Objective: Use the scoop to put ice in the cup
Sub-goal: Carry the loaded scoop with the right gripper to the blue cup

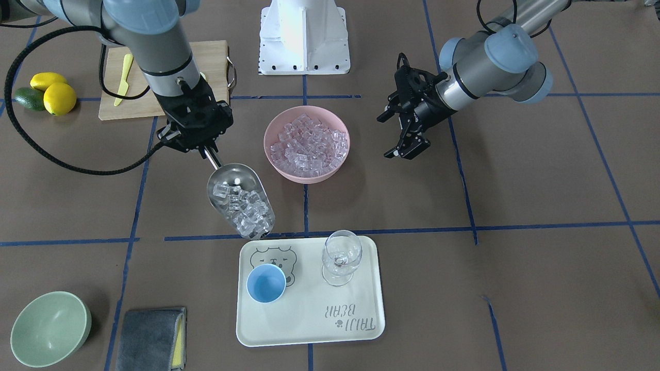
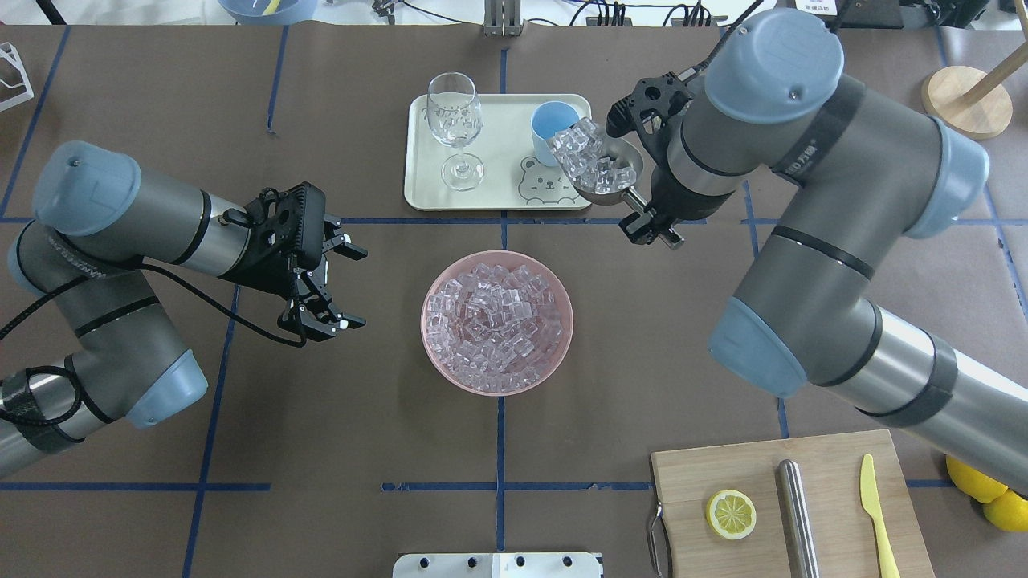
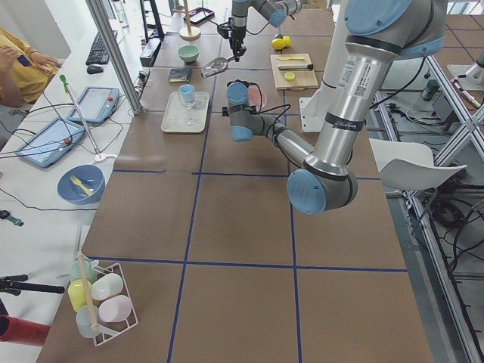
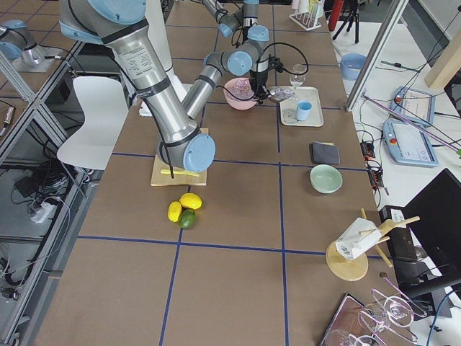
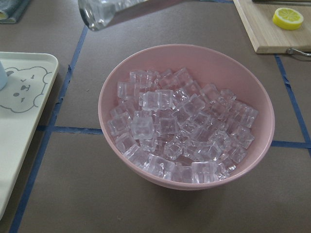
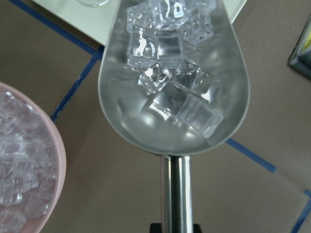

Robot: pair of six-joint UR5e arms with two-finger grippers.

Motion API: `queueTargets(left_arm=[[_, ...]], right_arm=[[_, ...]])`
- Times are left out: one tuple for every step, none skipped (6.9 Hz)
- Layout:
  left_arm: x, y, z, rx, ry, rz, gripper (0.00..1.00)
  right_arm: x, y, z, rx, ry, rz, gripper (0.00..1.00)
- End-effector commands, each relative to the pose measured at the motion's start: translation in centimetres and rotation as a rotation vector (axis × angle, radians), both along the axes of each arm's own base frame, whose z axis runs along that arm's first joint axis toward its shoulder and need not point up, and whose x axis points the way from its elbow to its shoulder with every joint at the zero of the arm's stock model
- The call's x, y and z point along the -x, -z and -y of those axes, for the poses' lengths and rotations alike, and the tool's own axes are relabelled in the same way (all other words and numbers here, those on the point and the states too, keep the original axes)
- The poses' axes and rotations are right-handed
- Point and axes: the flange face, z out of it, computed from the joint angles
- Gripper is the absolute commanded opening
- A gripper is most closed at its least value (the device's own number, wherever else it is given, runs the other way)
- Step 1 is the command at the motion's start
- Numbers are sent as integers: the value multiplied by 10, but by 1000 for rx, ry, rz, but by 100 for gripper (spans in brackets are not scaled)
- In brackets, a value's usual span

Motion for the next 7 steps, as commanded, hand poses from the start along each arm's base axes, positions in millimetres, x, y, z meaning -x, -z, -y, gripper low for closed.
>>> queueTargets(left_arm=[[1, 0, 0, 1, 2, 0, 100], [1, 0, 0, 1, 2, 0, 100], [1, 0, 0, 1, 0, 0, 100], [1, -2, 0, 2, 2, 2, 100], [0, -2, -1, 2, 0, 2, 100], [-2, -1, -2, 0, -3, 1, 100], [-3, -1, -3, 2, -4, 1, 100]], right_arm=[[1, -8, 47, 0, 11, -38, 0], [-1, -12, 53, -6, 30, -48, 0], [-1, -16, 57, 16, 49, -45, 0], [0, -16, 68, 11, 74, -57, 0], [-1, -1, 76, 18, 113, -97, 0], [-3, 12, 76, 21, 169, -147, 0], [-4, 9, 76, 28, 179, -158, 0]])
